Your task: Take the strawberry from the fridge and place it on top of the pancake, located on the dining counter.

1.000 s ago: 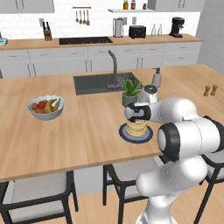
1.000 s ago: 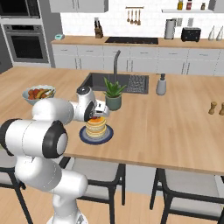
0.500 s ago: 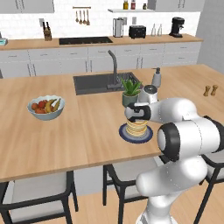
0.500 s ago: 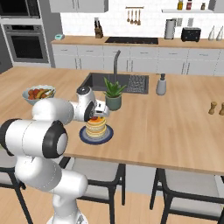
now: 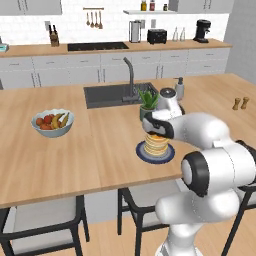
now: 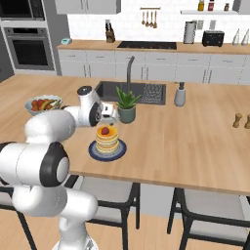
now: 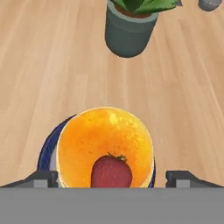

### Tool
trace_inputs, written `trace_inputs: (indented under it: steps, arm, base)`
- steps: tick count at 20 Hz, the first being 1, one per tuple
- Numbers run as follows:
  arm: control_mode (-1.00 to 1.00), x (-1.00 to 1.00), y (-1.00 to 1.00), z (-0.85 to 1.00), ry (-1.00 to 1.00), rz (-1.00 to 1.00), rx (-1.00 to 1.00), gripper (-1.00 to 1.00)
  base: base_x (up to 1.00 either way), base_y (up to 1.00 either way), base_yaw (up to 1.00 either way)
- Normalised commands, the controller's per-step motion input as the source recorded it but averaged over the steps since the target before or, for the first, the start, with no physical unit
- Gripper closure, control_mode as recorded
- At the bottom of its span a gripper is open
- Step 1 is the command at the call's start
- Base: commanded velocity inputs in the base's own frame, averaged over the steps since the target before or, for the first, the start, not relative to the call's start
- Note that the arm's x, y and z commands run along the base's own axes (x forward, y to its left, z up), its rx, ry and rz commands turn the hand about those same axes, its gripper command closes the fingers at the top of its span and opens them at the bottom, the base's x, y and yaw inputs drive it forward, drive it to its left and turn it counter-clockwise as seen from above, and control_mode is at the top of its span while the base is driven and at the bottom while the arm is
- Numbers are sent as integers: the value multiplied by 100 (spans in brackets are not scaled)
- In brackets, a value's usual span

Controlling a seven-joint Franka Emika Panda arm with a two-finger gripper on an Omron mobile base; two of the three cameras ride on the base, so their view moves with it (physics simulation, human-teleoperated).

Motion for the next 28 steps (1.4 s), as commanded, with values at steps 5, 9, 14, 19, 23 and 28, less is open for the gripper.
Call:
trace_inputs:
  steps: [5,9,14,19,23,28]
  arm:
    - [-100,-83,60,52,18,0,-8,-100]
    - [-100,-100,96,5,10,0,-6,-100]
    - [-100,-100,50,-7,17,0,0,-100]
    - [-100,-100,30,-36,8,1,0,-100]
    - [-100,-100,3,-34,7,0,0,-100]
    - [-100,-79,6,-39,3,0,0,-100]
  base:
    - [0,0,0]
    - [0,0,0]
    - [0,0,0]
    - [0,0,0]
    - [0,0,0]
    - [0,0,0]
